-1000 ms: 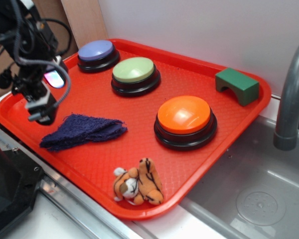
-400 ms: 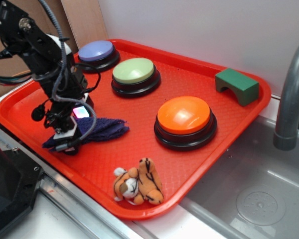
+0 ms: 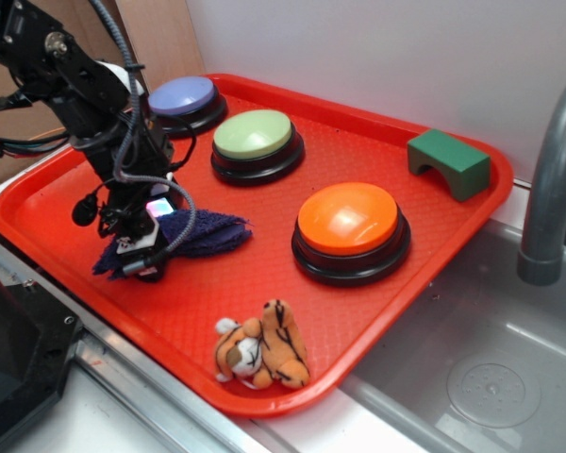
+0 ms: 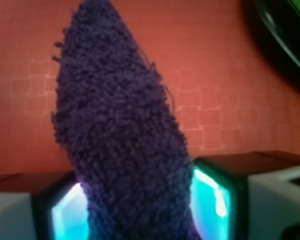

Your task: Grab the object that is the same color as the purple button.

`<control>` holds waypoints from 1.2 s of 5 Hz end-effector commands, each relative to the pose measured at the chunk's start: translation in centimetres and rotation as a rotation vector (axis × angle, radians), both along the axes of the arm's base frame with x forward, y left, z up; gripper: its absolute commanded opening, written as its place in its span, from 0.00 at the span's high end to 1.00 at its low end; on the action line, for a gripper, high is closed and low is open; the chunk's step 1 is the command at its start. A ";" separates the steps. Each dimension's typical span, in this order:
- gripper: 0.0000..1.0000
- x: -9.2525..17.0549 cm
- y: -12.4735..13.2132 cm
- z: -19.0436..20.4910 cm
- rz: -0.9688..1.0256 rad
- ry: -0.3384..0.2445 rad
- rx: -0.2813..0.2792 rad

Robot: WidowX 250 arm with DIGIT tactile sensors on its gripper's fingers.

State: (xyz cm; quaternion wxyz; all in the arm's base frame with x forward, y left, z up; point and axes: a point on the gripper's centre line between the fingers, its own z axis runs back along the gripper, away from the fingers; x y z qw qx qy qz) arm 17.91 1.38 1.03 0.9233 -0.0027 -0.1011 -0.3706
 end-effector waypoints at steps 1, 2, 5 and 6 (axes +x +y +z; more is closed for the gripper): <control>1.00 -0.4 -0.1 -0.5 0.039 0.018 0.043; 1.00 -0.3 0.1 0.1 0.083 0.005 0.059; 1.00 -0.2 0.5 5.0 0.382 0.025 0.126; 1.00 -0.3 0.8 9.4 0.567 0.076 0.038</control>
